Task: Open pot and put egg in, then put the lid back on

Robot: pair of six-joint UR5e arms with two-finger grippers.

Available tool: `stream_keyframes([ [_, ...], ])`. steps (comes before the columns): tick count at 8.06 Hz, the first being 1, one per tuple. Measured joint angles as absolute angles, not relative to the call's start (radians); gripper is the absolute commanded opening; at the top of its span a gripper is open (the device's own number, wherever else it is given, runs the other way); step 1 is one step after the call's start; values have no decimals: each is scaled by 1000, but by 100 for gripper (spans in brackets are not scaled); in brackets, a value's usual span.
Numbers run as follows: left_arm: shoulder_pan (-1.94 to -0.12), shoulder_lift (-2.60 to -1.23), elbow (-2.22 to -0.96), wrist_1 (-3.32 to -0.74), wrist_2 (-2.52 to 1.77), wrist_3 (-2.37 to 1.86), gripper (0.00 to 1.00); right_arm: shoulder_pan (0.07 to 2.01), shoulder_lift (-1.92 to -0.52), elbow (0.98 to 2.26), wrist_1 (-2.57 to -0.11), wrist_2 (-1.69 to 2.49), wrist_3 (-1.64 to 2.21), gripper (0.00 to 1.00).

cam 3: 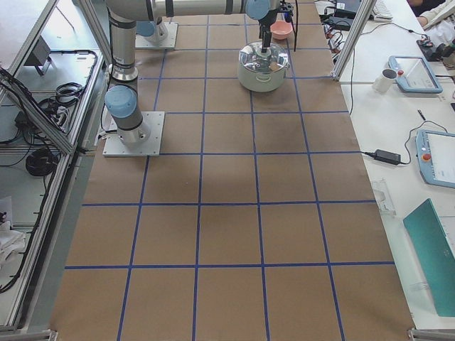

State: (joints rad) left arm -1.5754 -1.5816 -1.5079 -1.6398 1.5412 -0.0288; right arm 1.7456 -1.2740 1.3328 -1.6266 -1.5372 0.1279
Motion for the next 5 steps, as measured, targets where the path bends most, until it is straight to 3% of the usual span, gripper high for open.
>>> stream_keyframes([
  [5,-1575,-1580,-1508,-1641,1542,-28,100,1541,-1400,1353,-1506,-1619,-49,100],
])
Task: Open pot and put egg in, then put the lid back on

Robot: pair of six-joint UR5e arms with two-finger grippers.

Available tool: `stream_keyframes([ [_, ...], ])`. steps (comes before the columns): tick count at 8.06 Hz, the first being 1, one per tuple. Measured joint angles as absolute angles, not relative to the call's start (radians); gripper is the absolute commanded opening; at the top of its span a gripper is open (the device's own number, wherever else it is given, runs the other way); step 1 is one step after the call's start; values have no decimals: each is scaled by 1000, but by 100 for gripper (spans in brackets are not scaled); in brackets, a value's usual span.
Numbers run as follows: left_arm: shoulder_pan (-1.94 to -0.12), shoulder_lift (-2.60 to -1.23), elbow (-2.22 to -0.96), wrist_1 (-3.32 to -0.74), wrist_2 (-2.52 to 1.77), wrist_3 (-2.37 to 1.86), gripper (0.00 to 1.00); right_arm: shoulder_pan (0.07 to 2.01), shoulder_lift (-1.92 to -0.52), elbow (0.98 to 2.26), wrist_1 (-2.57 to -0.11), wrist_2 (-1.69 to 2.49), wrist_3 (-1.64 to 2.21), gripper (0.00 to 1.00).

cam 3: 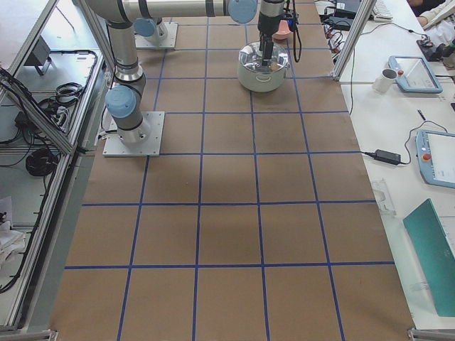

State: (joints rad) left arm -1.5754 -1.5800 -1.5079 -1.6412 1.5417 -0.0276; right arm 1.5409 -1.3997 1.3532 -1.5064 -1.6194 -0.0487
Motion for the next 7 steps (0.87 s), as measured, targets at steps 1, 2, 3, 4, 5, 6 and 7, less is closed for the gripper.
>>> stream_keyframes([
  [1,-1575,-1580,-1508,-1641,1542,-28,100,1535,-1410,1368,-1503,-1627,-56,100],
  [2,-1575,-1580,-1508,-1642,1542,-28,100,1533,-1417,1385,-1504,-1630,-58,100],
  [3,-1575,-1580,-1508,-1643,1542,-28,100,1533,-1422,1400,-1506,-1630,-60,100],
  [4,-1575,-1580,-1508,-1643,1542,-28,100,1533,-1424,1408,-1508,-1629,-61,100],
  [5,-1575,-1580,-1508,-1643,1542,-28,100,1532,-1424,1412,-1509,-1628,-61,100],
  [6,-1575,-1580,-1508,-1643,1542,-28,100,1532,-1424,1413,-1511,-1628,-61,100],
  [7,-1575,-1580,-1508,-1643,1542,-28,100,1532,-1424,1414,-1514,-1628,-61,100],
])
